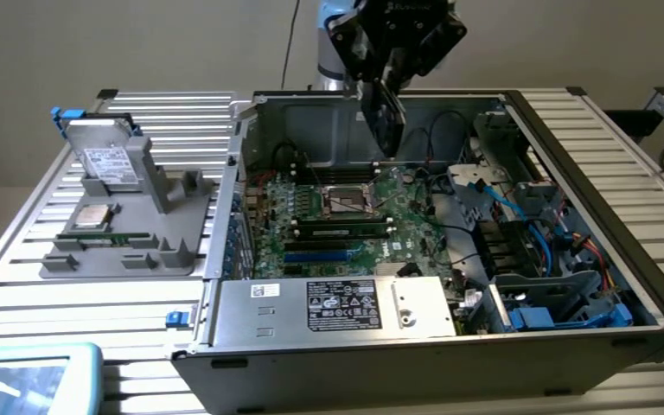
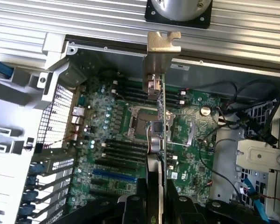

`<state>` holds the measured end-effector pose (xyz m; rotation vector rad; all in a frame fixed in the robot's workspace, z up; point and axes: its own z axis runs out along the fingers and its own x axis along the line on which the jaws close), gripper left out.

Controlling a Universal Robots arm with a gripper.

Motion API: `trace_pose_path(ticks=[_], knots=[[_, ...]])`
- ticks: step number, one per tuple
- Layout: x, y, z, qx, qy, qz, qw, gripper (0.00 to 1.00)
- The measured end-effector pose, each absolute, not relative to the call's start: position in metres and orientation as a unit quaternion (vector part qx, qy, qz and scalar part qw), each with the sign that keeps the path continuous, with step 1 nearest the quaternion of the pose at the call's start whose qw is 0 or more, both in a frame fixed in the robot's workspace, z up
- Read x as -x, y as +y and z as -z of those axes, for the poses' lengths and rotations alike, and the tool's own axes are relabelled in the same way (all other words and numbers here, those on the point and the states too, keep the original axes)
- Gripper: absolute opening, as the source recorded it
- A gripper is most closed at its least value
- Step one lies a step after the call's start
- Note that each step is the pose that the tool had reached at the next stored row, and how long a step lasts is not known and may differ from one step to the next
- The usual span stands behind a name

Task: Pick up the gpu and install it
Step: 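Insert the gpu into the slot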

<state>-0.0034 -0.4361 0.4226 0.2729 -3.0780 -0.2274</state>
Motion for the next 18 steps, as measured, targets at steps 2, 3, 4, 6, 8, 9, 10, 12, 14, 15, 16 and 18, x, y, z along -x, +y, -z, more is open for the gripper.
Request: trace_pose_path(ticks=[2, 3, 4, 6, 8, 9, 10, 12, 14, 15, 16, 18], knots=[[0.0034, -0.4361, -0.4225, -0.106, -0.991, 0.073, 0.023, 0.27], [0.0034, -0.4361, -0.4226, -0.115, -0.99, 0.073, 0.024, 0.27], [0.0034, -0.4361, -0.4226, -0.124, -0.989, 0.073, 0.024, 0.27], [0.0034, -0.4361, -0.4226, -0.142, -0.987, 0.072, 0.026, 0.27], [0.0034, -0.4361, -0.4226, -0.159, -0.984, 0.072, 0.027, 0.27], [0.0034, -0.4361, -0.4226, -0.169, -0.983, 0.072, 0.028, 0.27], [0.0034, -0.4361, -0.4226, -0.178, -0.981, 0.071, 0.028, 0.27], [0.0034, -0.4361, -0.4225, -0.195, -0.978, 0.071, 0.029, 0.27], [0.0034, -0.4361, -0.4226, -0.213, -0.974, 0.07, 0.031, 0.27], [0.0034, -0.4361, -0.4225, -0.222, -0.972, 0.07, 0.031, 0.27], [0.0034, -0.4361, -0.4225, -0.231, -0.97, 0.07, 0.032, 0.27], [0.0034, -0.4361, -0.4223, -0.249, -0.966, 0.069, 0.033, 0.27]])
